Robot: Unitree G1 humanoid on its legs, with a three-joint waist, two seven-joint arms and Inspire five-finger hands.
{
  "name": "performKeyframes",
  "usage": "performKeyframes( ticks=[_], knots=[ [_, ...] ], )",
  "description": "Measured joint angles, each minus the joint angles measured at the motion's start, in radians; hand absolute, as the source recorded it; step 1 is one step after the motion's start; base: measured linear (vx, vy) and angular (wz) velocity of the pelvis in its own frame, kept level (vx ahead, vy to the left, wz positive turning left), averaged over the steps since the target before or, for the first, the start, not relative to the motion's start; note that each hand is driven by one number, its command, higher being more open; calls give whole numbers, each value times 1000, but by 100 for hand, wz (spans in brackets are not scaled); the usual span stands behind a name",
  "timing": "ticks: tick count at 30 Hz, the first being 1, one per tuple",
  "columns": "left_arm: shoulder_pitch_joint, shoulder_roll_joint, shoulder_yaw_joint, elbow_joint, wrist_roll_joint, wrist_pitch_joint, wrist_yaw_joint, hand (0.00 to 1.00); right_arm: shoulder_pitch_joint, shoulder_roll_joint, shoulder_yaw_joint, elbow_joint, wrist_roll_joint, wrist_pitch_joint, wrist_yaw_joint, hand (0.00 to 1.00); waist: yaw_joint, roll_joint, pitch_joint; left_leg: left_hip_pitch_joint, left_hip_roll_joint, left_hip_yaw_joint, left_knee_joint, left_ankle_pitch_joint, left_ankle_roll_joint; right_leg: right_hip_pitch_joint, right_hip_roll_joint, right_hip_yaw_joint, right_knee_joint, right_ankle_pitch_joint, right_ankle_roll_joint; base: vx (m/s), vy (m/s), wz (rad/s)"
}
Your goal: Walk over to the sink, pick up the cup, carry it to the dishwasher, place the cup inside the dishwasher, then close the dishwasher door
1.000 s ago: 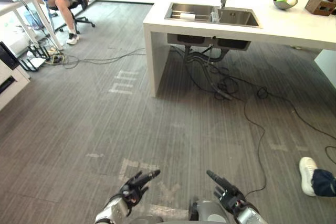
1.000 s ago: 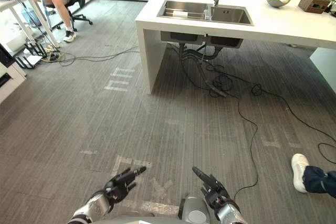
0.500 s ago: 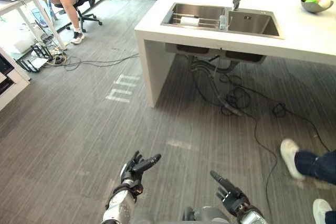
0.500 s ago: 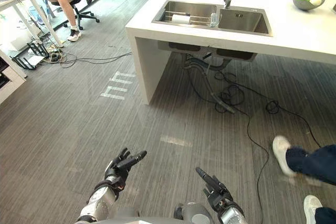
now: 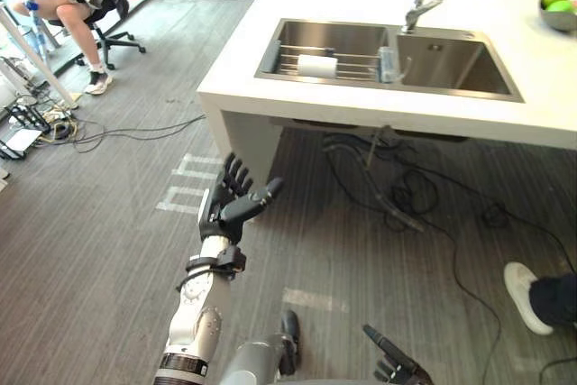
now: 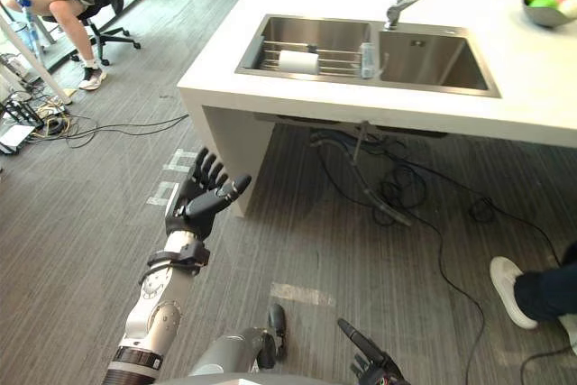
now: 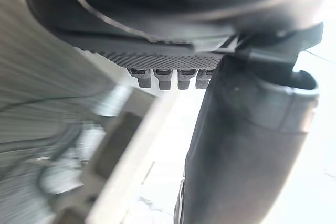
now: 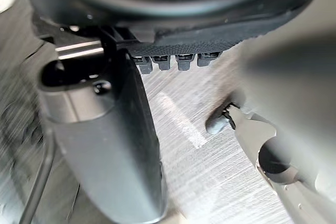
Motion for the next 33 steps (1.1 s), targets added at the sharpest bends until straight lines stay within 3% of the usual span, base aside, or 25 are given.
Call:
performKeyframes(
  ticks=[1,2,3,4,5,8,10,11,12,13,14,15,16,22,27,30,33],
  knots=[
    [0,3,10,-50,14,23,14,100,18,26,-46,-11,-5,-20,-2,100,0,0,0,58,-9,1,-7,-28,-9,-81,-32,-5,166,20,-26,477,119,-21],
    [0,7,19,-102,22,41,25,100,26,35,-67,-35,-6,-34,-1,100,-9,4,-2,113,-10,-4,-17,-55,-14,-153,-60,-39,253,-14,-90,436,114,-17],
    [-1,8,19,-127,27,45,29,100,29,39,-72,-43,-6,-39,-1,100,-12,6,-3,140,-10,-13,-24,-66,-18,-182,-71,-62,263,-37,-128,421,88,6],
    [-15,13,8,-163,28,46,31,100,44,51,-71,-60,4,-40,0,100,-19,8,-3,189,-5,-35,-36,-85,-21,-230,-82,-102,233,-80,-185,480,63,39],
    [-35,14,-13,-189,27,45,31,100,59,67,-77,-72,24,-45,2,100,-31,9,-4,225,6,-62,-36,-104,-30,-266,-81,-134,137,-116,-208,383,13,59],
    [-58,23,-16,-216,6,17,28,100,87,79,-79,-85,28,-43,26,100,-50,13,-18,273,34,-114,-16,-151,-53,-283,-78,-154,-290,-124,-210,374,-70,54],
    [-58,38,15,-216,2,0,28,100,95,79,-68,-81,36,-43,41,100,-51,10,-30,284,44,-130,8,-174,-77,-280,-74,-136,-433,-85,-201,376,-134,33],
    [-58,51,48,-216,1,-11,28,100,97,79,-58,-74,44,-43,53,100,-51,3,-36,297,47,-148,16,-191,-104,-259,-75,-131,-520,-21,-205,512,-264,42],
    [-58,64,72,-222,1,-13,28,100,96,82,-48,-50,43,-43,61,100,-51,-19,-51,311,46,-166,16,-207,-128,-230,-77,-139,-590,65,-217,430,-236,44],
    [-58,74,83,-229,1,-14,28,100,96,83,-40,-34,41,-42,62,100,-49,-30,-58,314,44,-176,18,-216,-141,-216,-77,-144,-617,97,-209,412,-309,34],
    [-54,66,96,-240,0,-16,29,100,96,60,-39,-7,41,-37,68,100,-38,-3,-67,309,77,-194,33,-236,-155,-193,-54,-170,-645,82,-189,359,-293,28],
    [-55,68,96,-259,-6,-15,29,100,95,48,-37,-2,37,-37,76,100,-35,14,-71,306,107,-208,36,-244,-166,-174,-28,-196,-675,78,-203,359,-293,20],
    [-88,80,90,-335,-51,27,-38,100,151,86,-48,-27,42,-47,125,100,-36,-23,-109,290,147,-201,-34,-214,-161,-137,32,-216,-838,175,-234,120,-99,12],
    [-91,70,73,-335,-50,27,-34,100,152,88,-47,-28,41,-48,124,100,-40,-25,-107,295,148,-191,-35,-215,-161,-137,32,-213,-837,175,-234,0,0,-2],
    [-135,18,-80,-301,-27,37,-1,100,148,91,-46,-35,41,-54,107,100,-53,-28,-107,330,165,-108,-72,-232,-161,-134,31,-201,-826,168,-231,-6,8,-10],
    [-203,1,-185,-206,29,63,20,100,133,91,-46,-44,40,-61,76,100,-85,-25,-111,358,187,-56,-83,-237,-177,-135,32,-204,-787,133,-229,40,-15,-3],
    [-228,-24,-240,-115,75,104,56,100,126,88,-43,-55,5,-69,32,100,-109,-8,-134,382,218,-27,-83,-241,-215,-143,53,-219,-739,82,-231,114,-44,-20]
  ],
)
